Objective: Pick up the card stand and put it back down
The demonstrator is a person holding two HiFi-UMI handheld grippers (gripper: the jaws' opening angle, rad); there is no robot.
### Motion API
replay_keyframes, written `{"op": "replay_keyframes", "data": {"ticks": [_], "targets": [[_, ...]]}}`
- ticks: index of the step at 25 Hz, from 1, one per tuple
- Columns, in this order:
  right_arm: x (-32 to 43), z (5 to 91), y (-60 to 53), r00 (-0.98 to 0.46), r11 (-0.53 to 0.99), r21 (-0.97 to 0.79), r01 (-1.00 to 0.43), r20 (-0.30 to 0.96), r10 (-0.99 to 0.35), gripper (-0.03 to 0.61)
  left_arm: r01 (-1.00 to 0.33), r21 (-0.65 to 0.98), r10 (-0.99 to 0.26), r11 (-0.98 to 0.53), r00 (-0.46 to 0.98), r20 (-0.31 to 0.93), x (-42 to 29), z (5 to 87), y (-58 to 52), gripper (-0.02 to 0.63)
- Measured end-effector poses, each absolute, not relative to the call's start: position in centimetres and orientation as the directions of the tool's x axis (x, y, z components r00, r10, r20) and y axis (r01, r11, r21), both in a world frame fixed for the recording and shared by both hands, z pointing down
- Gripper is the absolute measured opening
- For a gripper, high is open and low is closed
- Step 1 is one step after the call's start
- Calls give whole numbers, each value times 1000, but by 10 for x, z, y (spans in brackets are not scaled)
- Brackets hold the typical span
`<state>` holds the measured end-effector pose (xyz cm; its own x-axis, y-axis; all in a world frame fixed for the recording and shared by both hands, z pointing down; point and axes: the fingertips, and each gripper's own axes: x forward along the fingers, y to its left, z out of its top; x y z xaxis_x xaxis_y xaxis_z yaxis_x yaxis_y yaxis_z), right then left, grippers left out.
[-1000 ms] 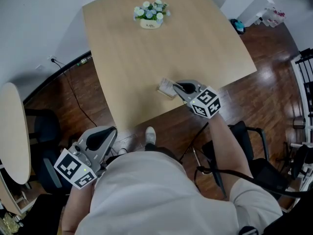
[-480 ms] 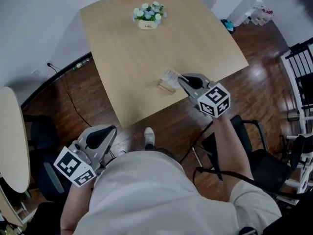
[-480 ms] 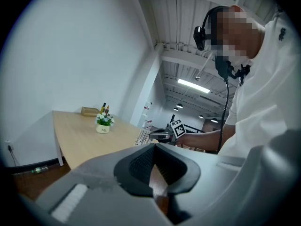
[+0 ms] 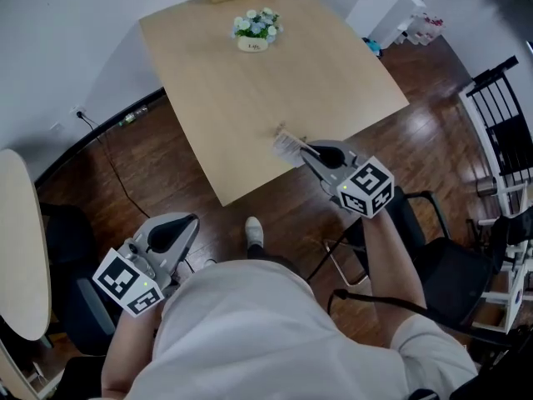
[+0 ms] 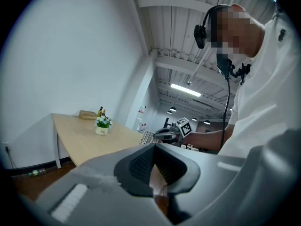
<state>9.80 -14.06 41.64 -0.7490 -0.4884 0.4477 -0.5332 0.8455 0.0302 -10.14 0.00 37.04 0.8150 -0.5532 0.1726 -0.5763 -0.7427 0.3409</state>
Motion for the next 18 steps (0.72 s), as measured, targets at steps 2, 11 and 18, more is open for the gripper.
{"op": "replay_keyframes", "data": {"ticks": [2, 11, 18], "targets": [[84, 412, -117, -750, 845, 27, -534, 446, -488, 20, -571, 345, -550, -745, 818, 167, -113, 372, 14, 2], [17, 399, -13, -774, 862, 8, -506, 438, -458, 20, -536, 360, -515, -764, 842, 161, -159, 384, 67, 2], [-23, 392, 59, -792, 875, -5, -485, 427, -436, 20, -511, 360, -489, -781, 858, 157, -183, 393, 101, 2]]}}
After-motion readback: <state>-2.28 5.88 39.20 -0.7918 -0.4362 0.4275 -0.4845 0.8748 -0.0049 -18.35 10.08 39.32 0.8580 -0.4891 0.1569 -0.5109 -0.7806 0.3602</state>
